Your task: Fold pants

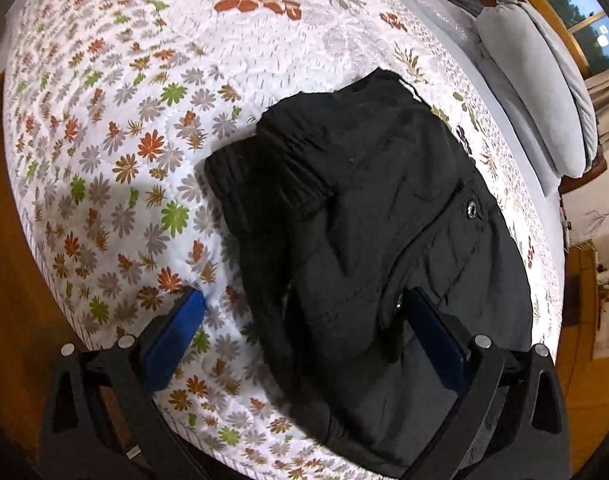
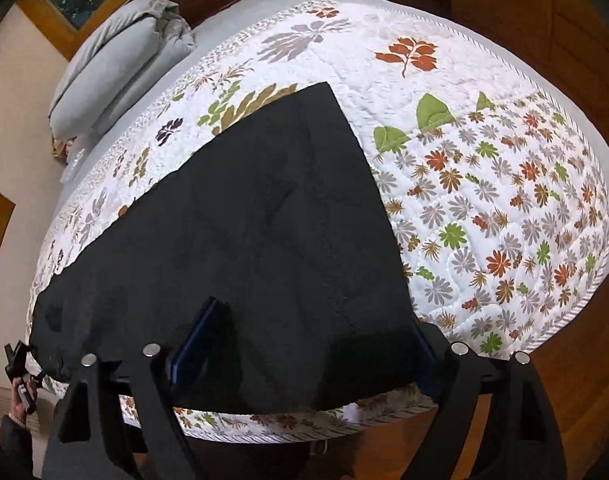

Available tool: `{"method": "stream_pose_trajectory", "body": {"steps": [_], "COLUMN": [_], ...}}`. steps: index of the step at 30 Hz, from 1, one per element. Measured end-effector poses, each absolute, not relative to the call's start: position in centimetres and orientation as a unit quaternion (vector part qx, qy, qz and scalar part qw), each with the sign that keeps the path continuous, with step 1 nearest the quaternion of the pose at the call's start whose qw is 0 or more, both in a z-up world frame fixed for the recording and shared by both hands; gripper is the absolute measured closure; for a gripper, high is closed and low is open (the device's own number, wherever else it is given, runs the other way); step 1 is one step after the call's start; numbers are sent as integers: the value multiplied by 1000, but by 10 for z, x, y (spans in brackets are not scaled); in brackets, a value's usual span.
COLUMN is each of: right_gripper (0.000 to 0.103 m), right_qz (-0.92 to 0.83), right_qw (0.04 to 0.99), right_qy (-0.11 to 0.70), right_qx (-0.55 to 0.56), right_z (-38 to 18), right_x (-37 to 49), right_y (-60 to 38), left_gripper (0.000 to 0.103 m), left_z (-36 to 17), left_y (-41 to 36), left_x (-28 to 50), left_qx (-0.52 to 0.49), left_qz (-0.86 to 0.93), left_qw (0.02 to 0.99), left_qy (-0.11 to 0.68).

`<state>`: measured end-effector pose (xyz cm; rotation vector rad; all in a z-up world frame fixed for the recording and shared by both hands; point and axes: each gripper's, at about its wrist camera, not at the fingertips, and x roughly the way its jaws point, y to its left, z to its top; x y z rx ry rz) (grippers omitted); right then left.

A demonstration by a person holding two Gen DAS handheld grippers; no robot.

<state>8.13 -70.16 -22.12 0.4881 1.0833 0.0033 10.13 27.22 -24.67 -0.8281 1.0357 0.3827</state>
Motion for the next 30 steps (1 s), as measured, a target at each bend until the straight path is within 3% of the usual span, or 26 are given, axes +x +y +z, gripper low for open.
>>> {"method": "stream_pose_trajectory", "body": {"steps": [4,5,9,30], "right_gripper": [19,19,20,20], "right_qz": [10,5,4,61], "right_qw": [825,826,821,792], "right_qy": [495,490,479,472], "right_qx": [273,279,309,382], "right_z": [-221,-220,-221,-242], "right_x": [77,75,74,56], "right_y": [-716,-720,-733,-747], "left_gripper": [7,19,14,10], "left_z": [-231,-229,-221,-245], "left_y": [251,244,236,229], "left_x": [102,104,110,121], "left_qx": [-361,-380,-372,-331], "left_qz": [166,127,134,134], "left_qw": [793,796,800,803], "left_qy": [463,454,452,478]}}
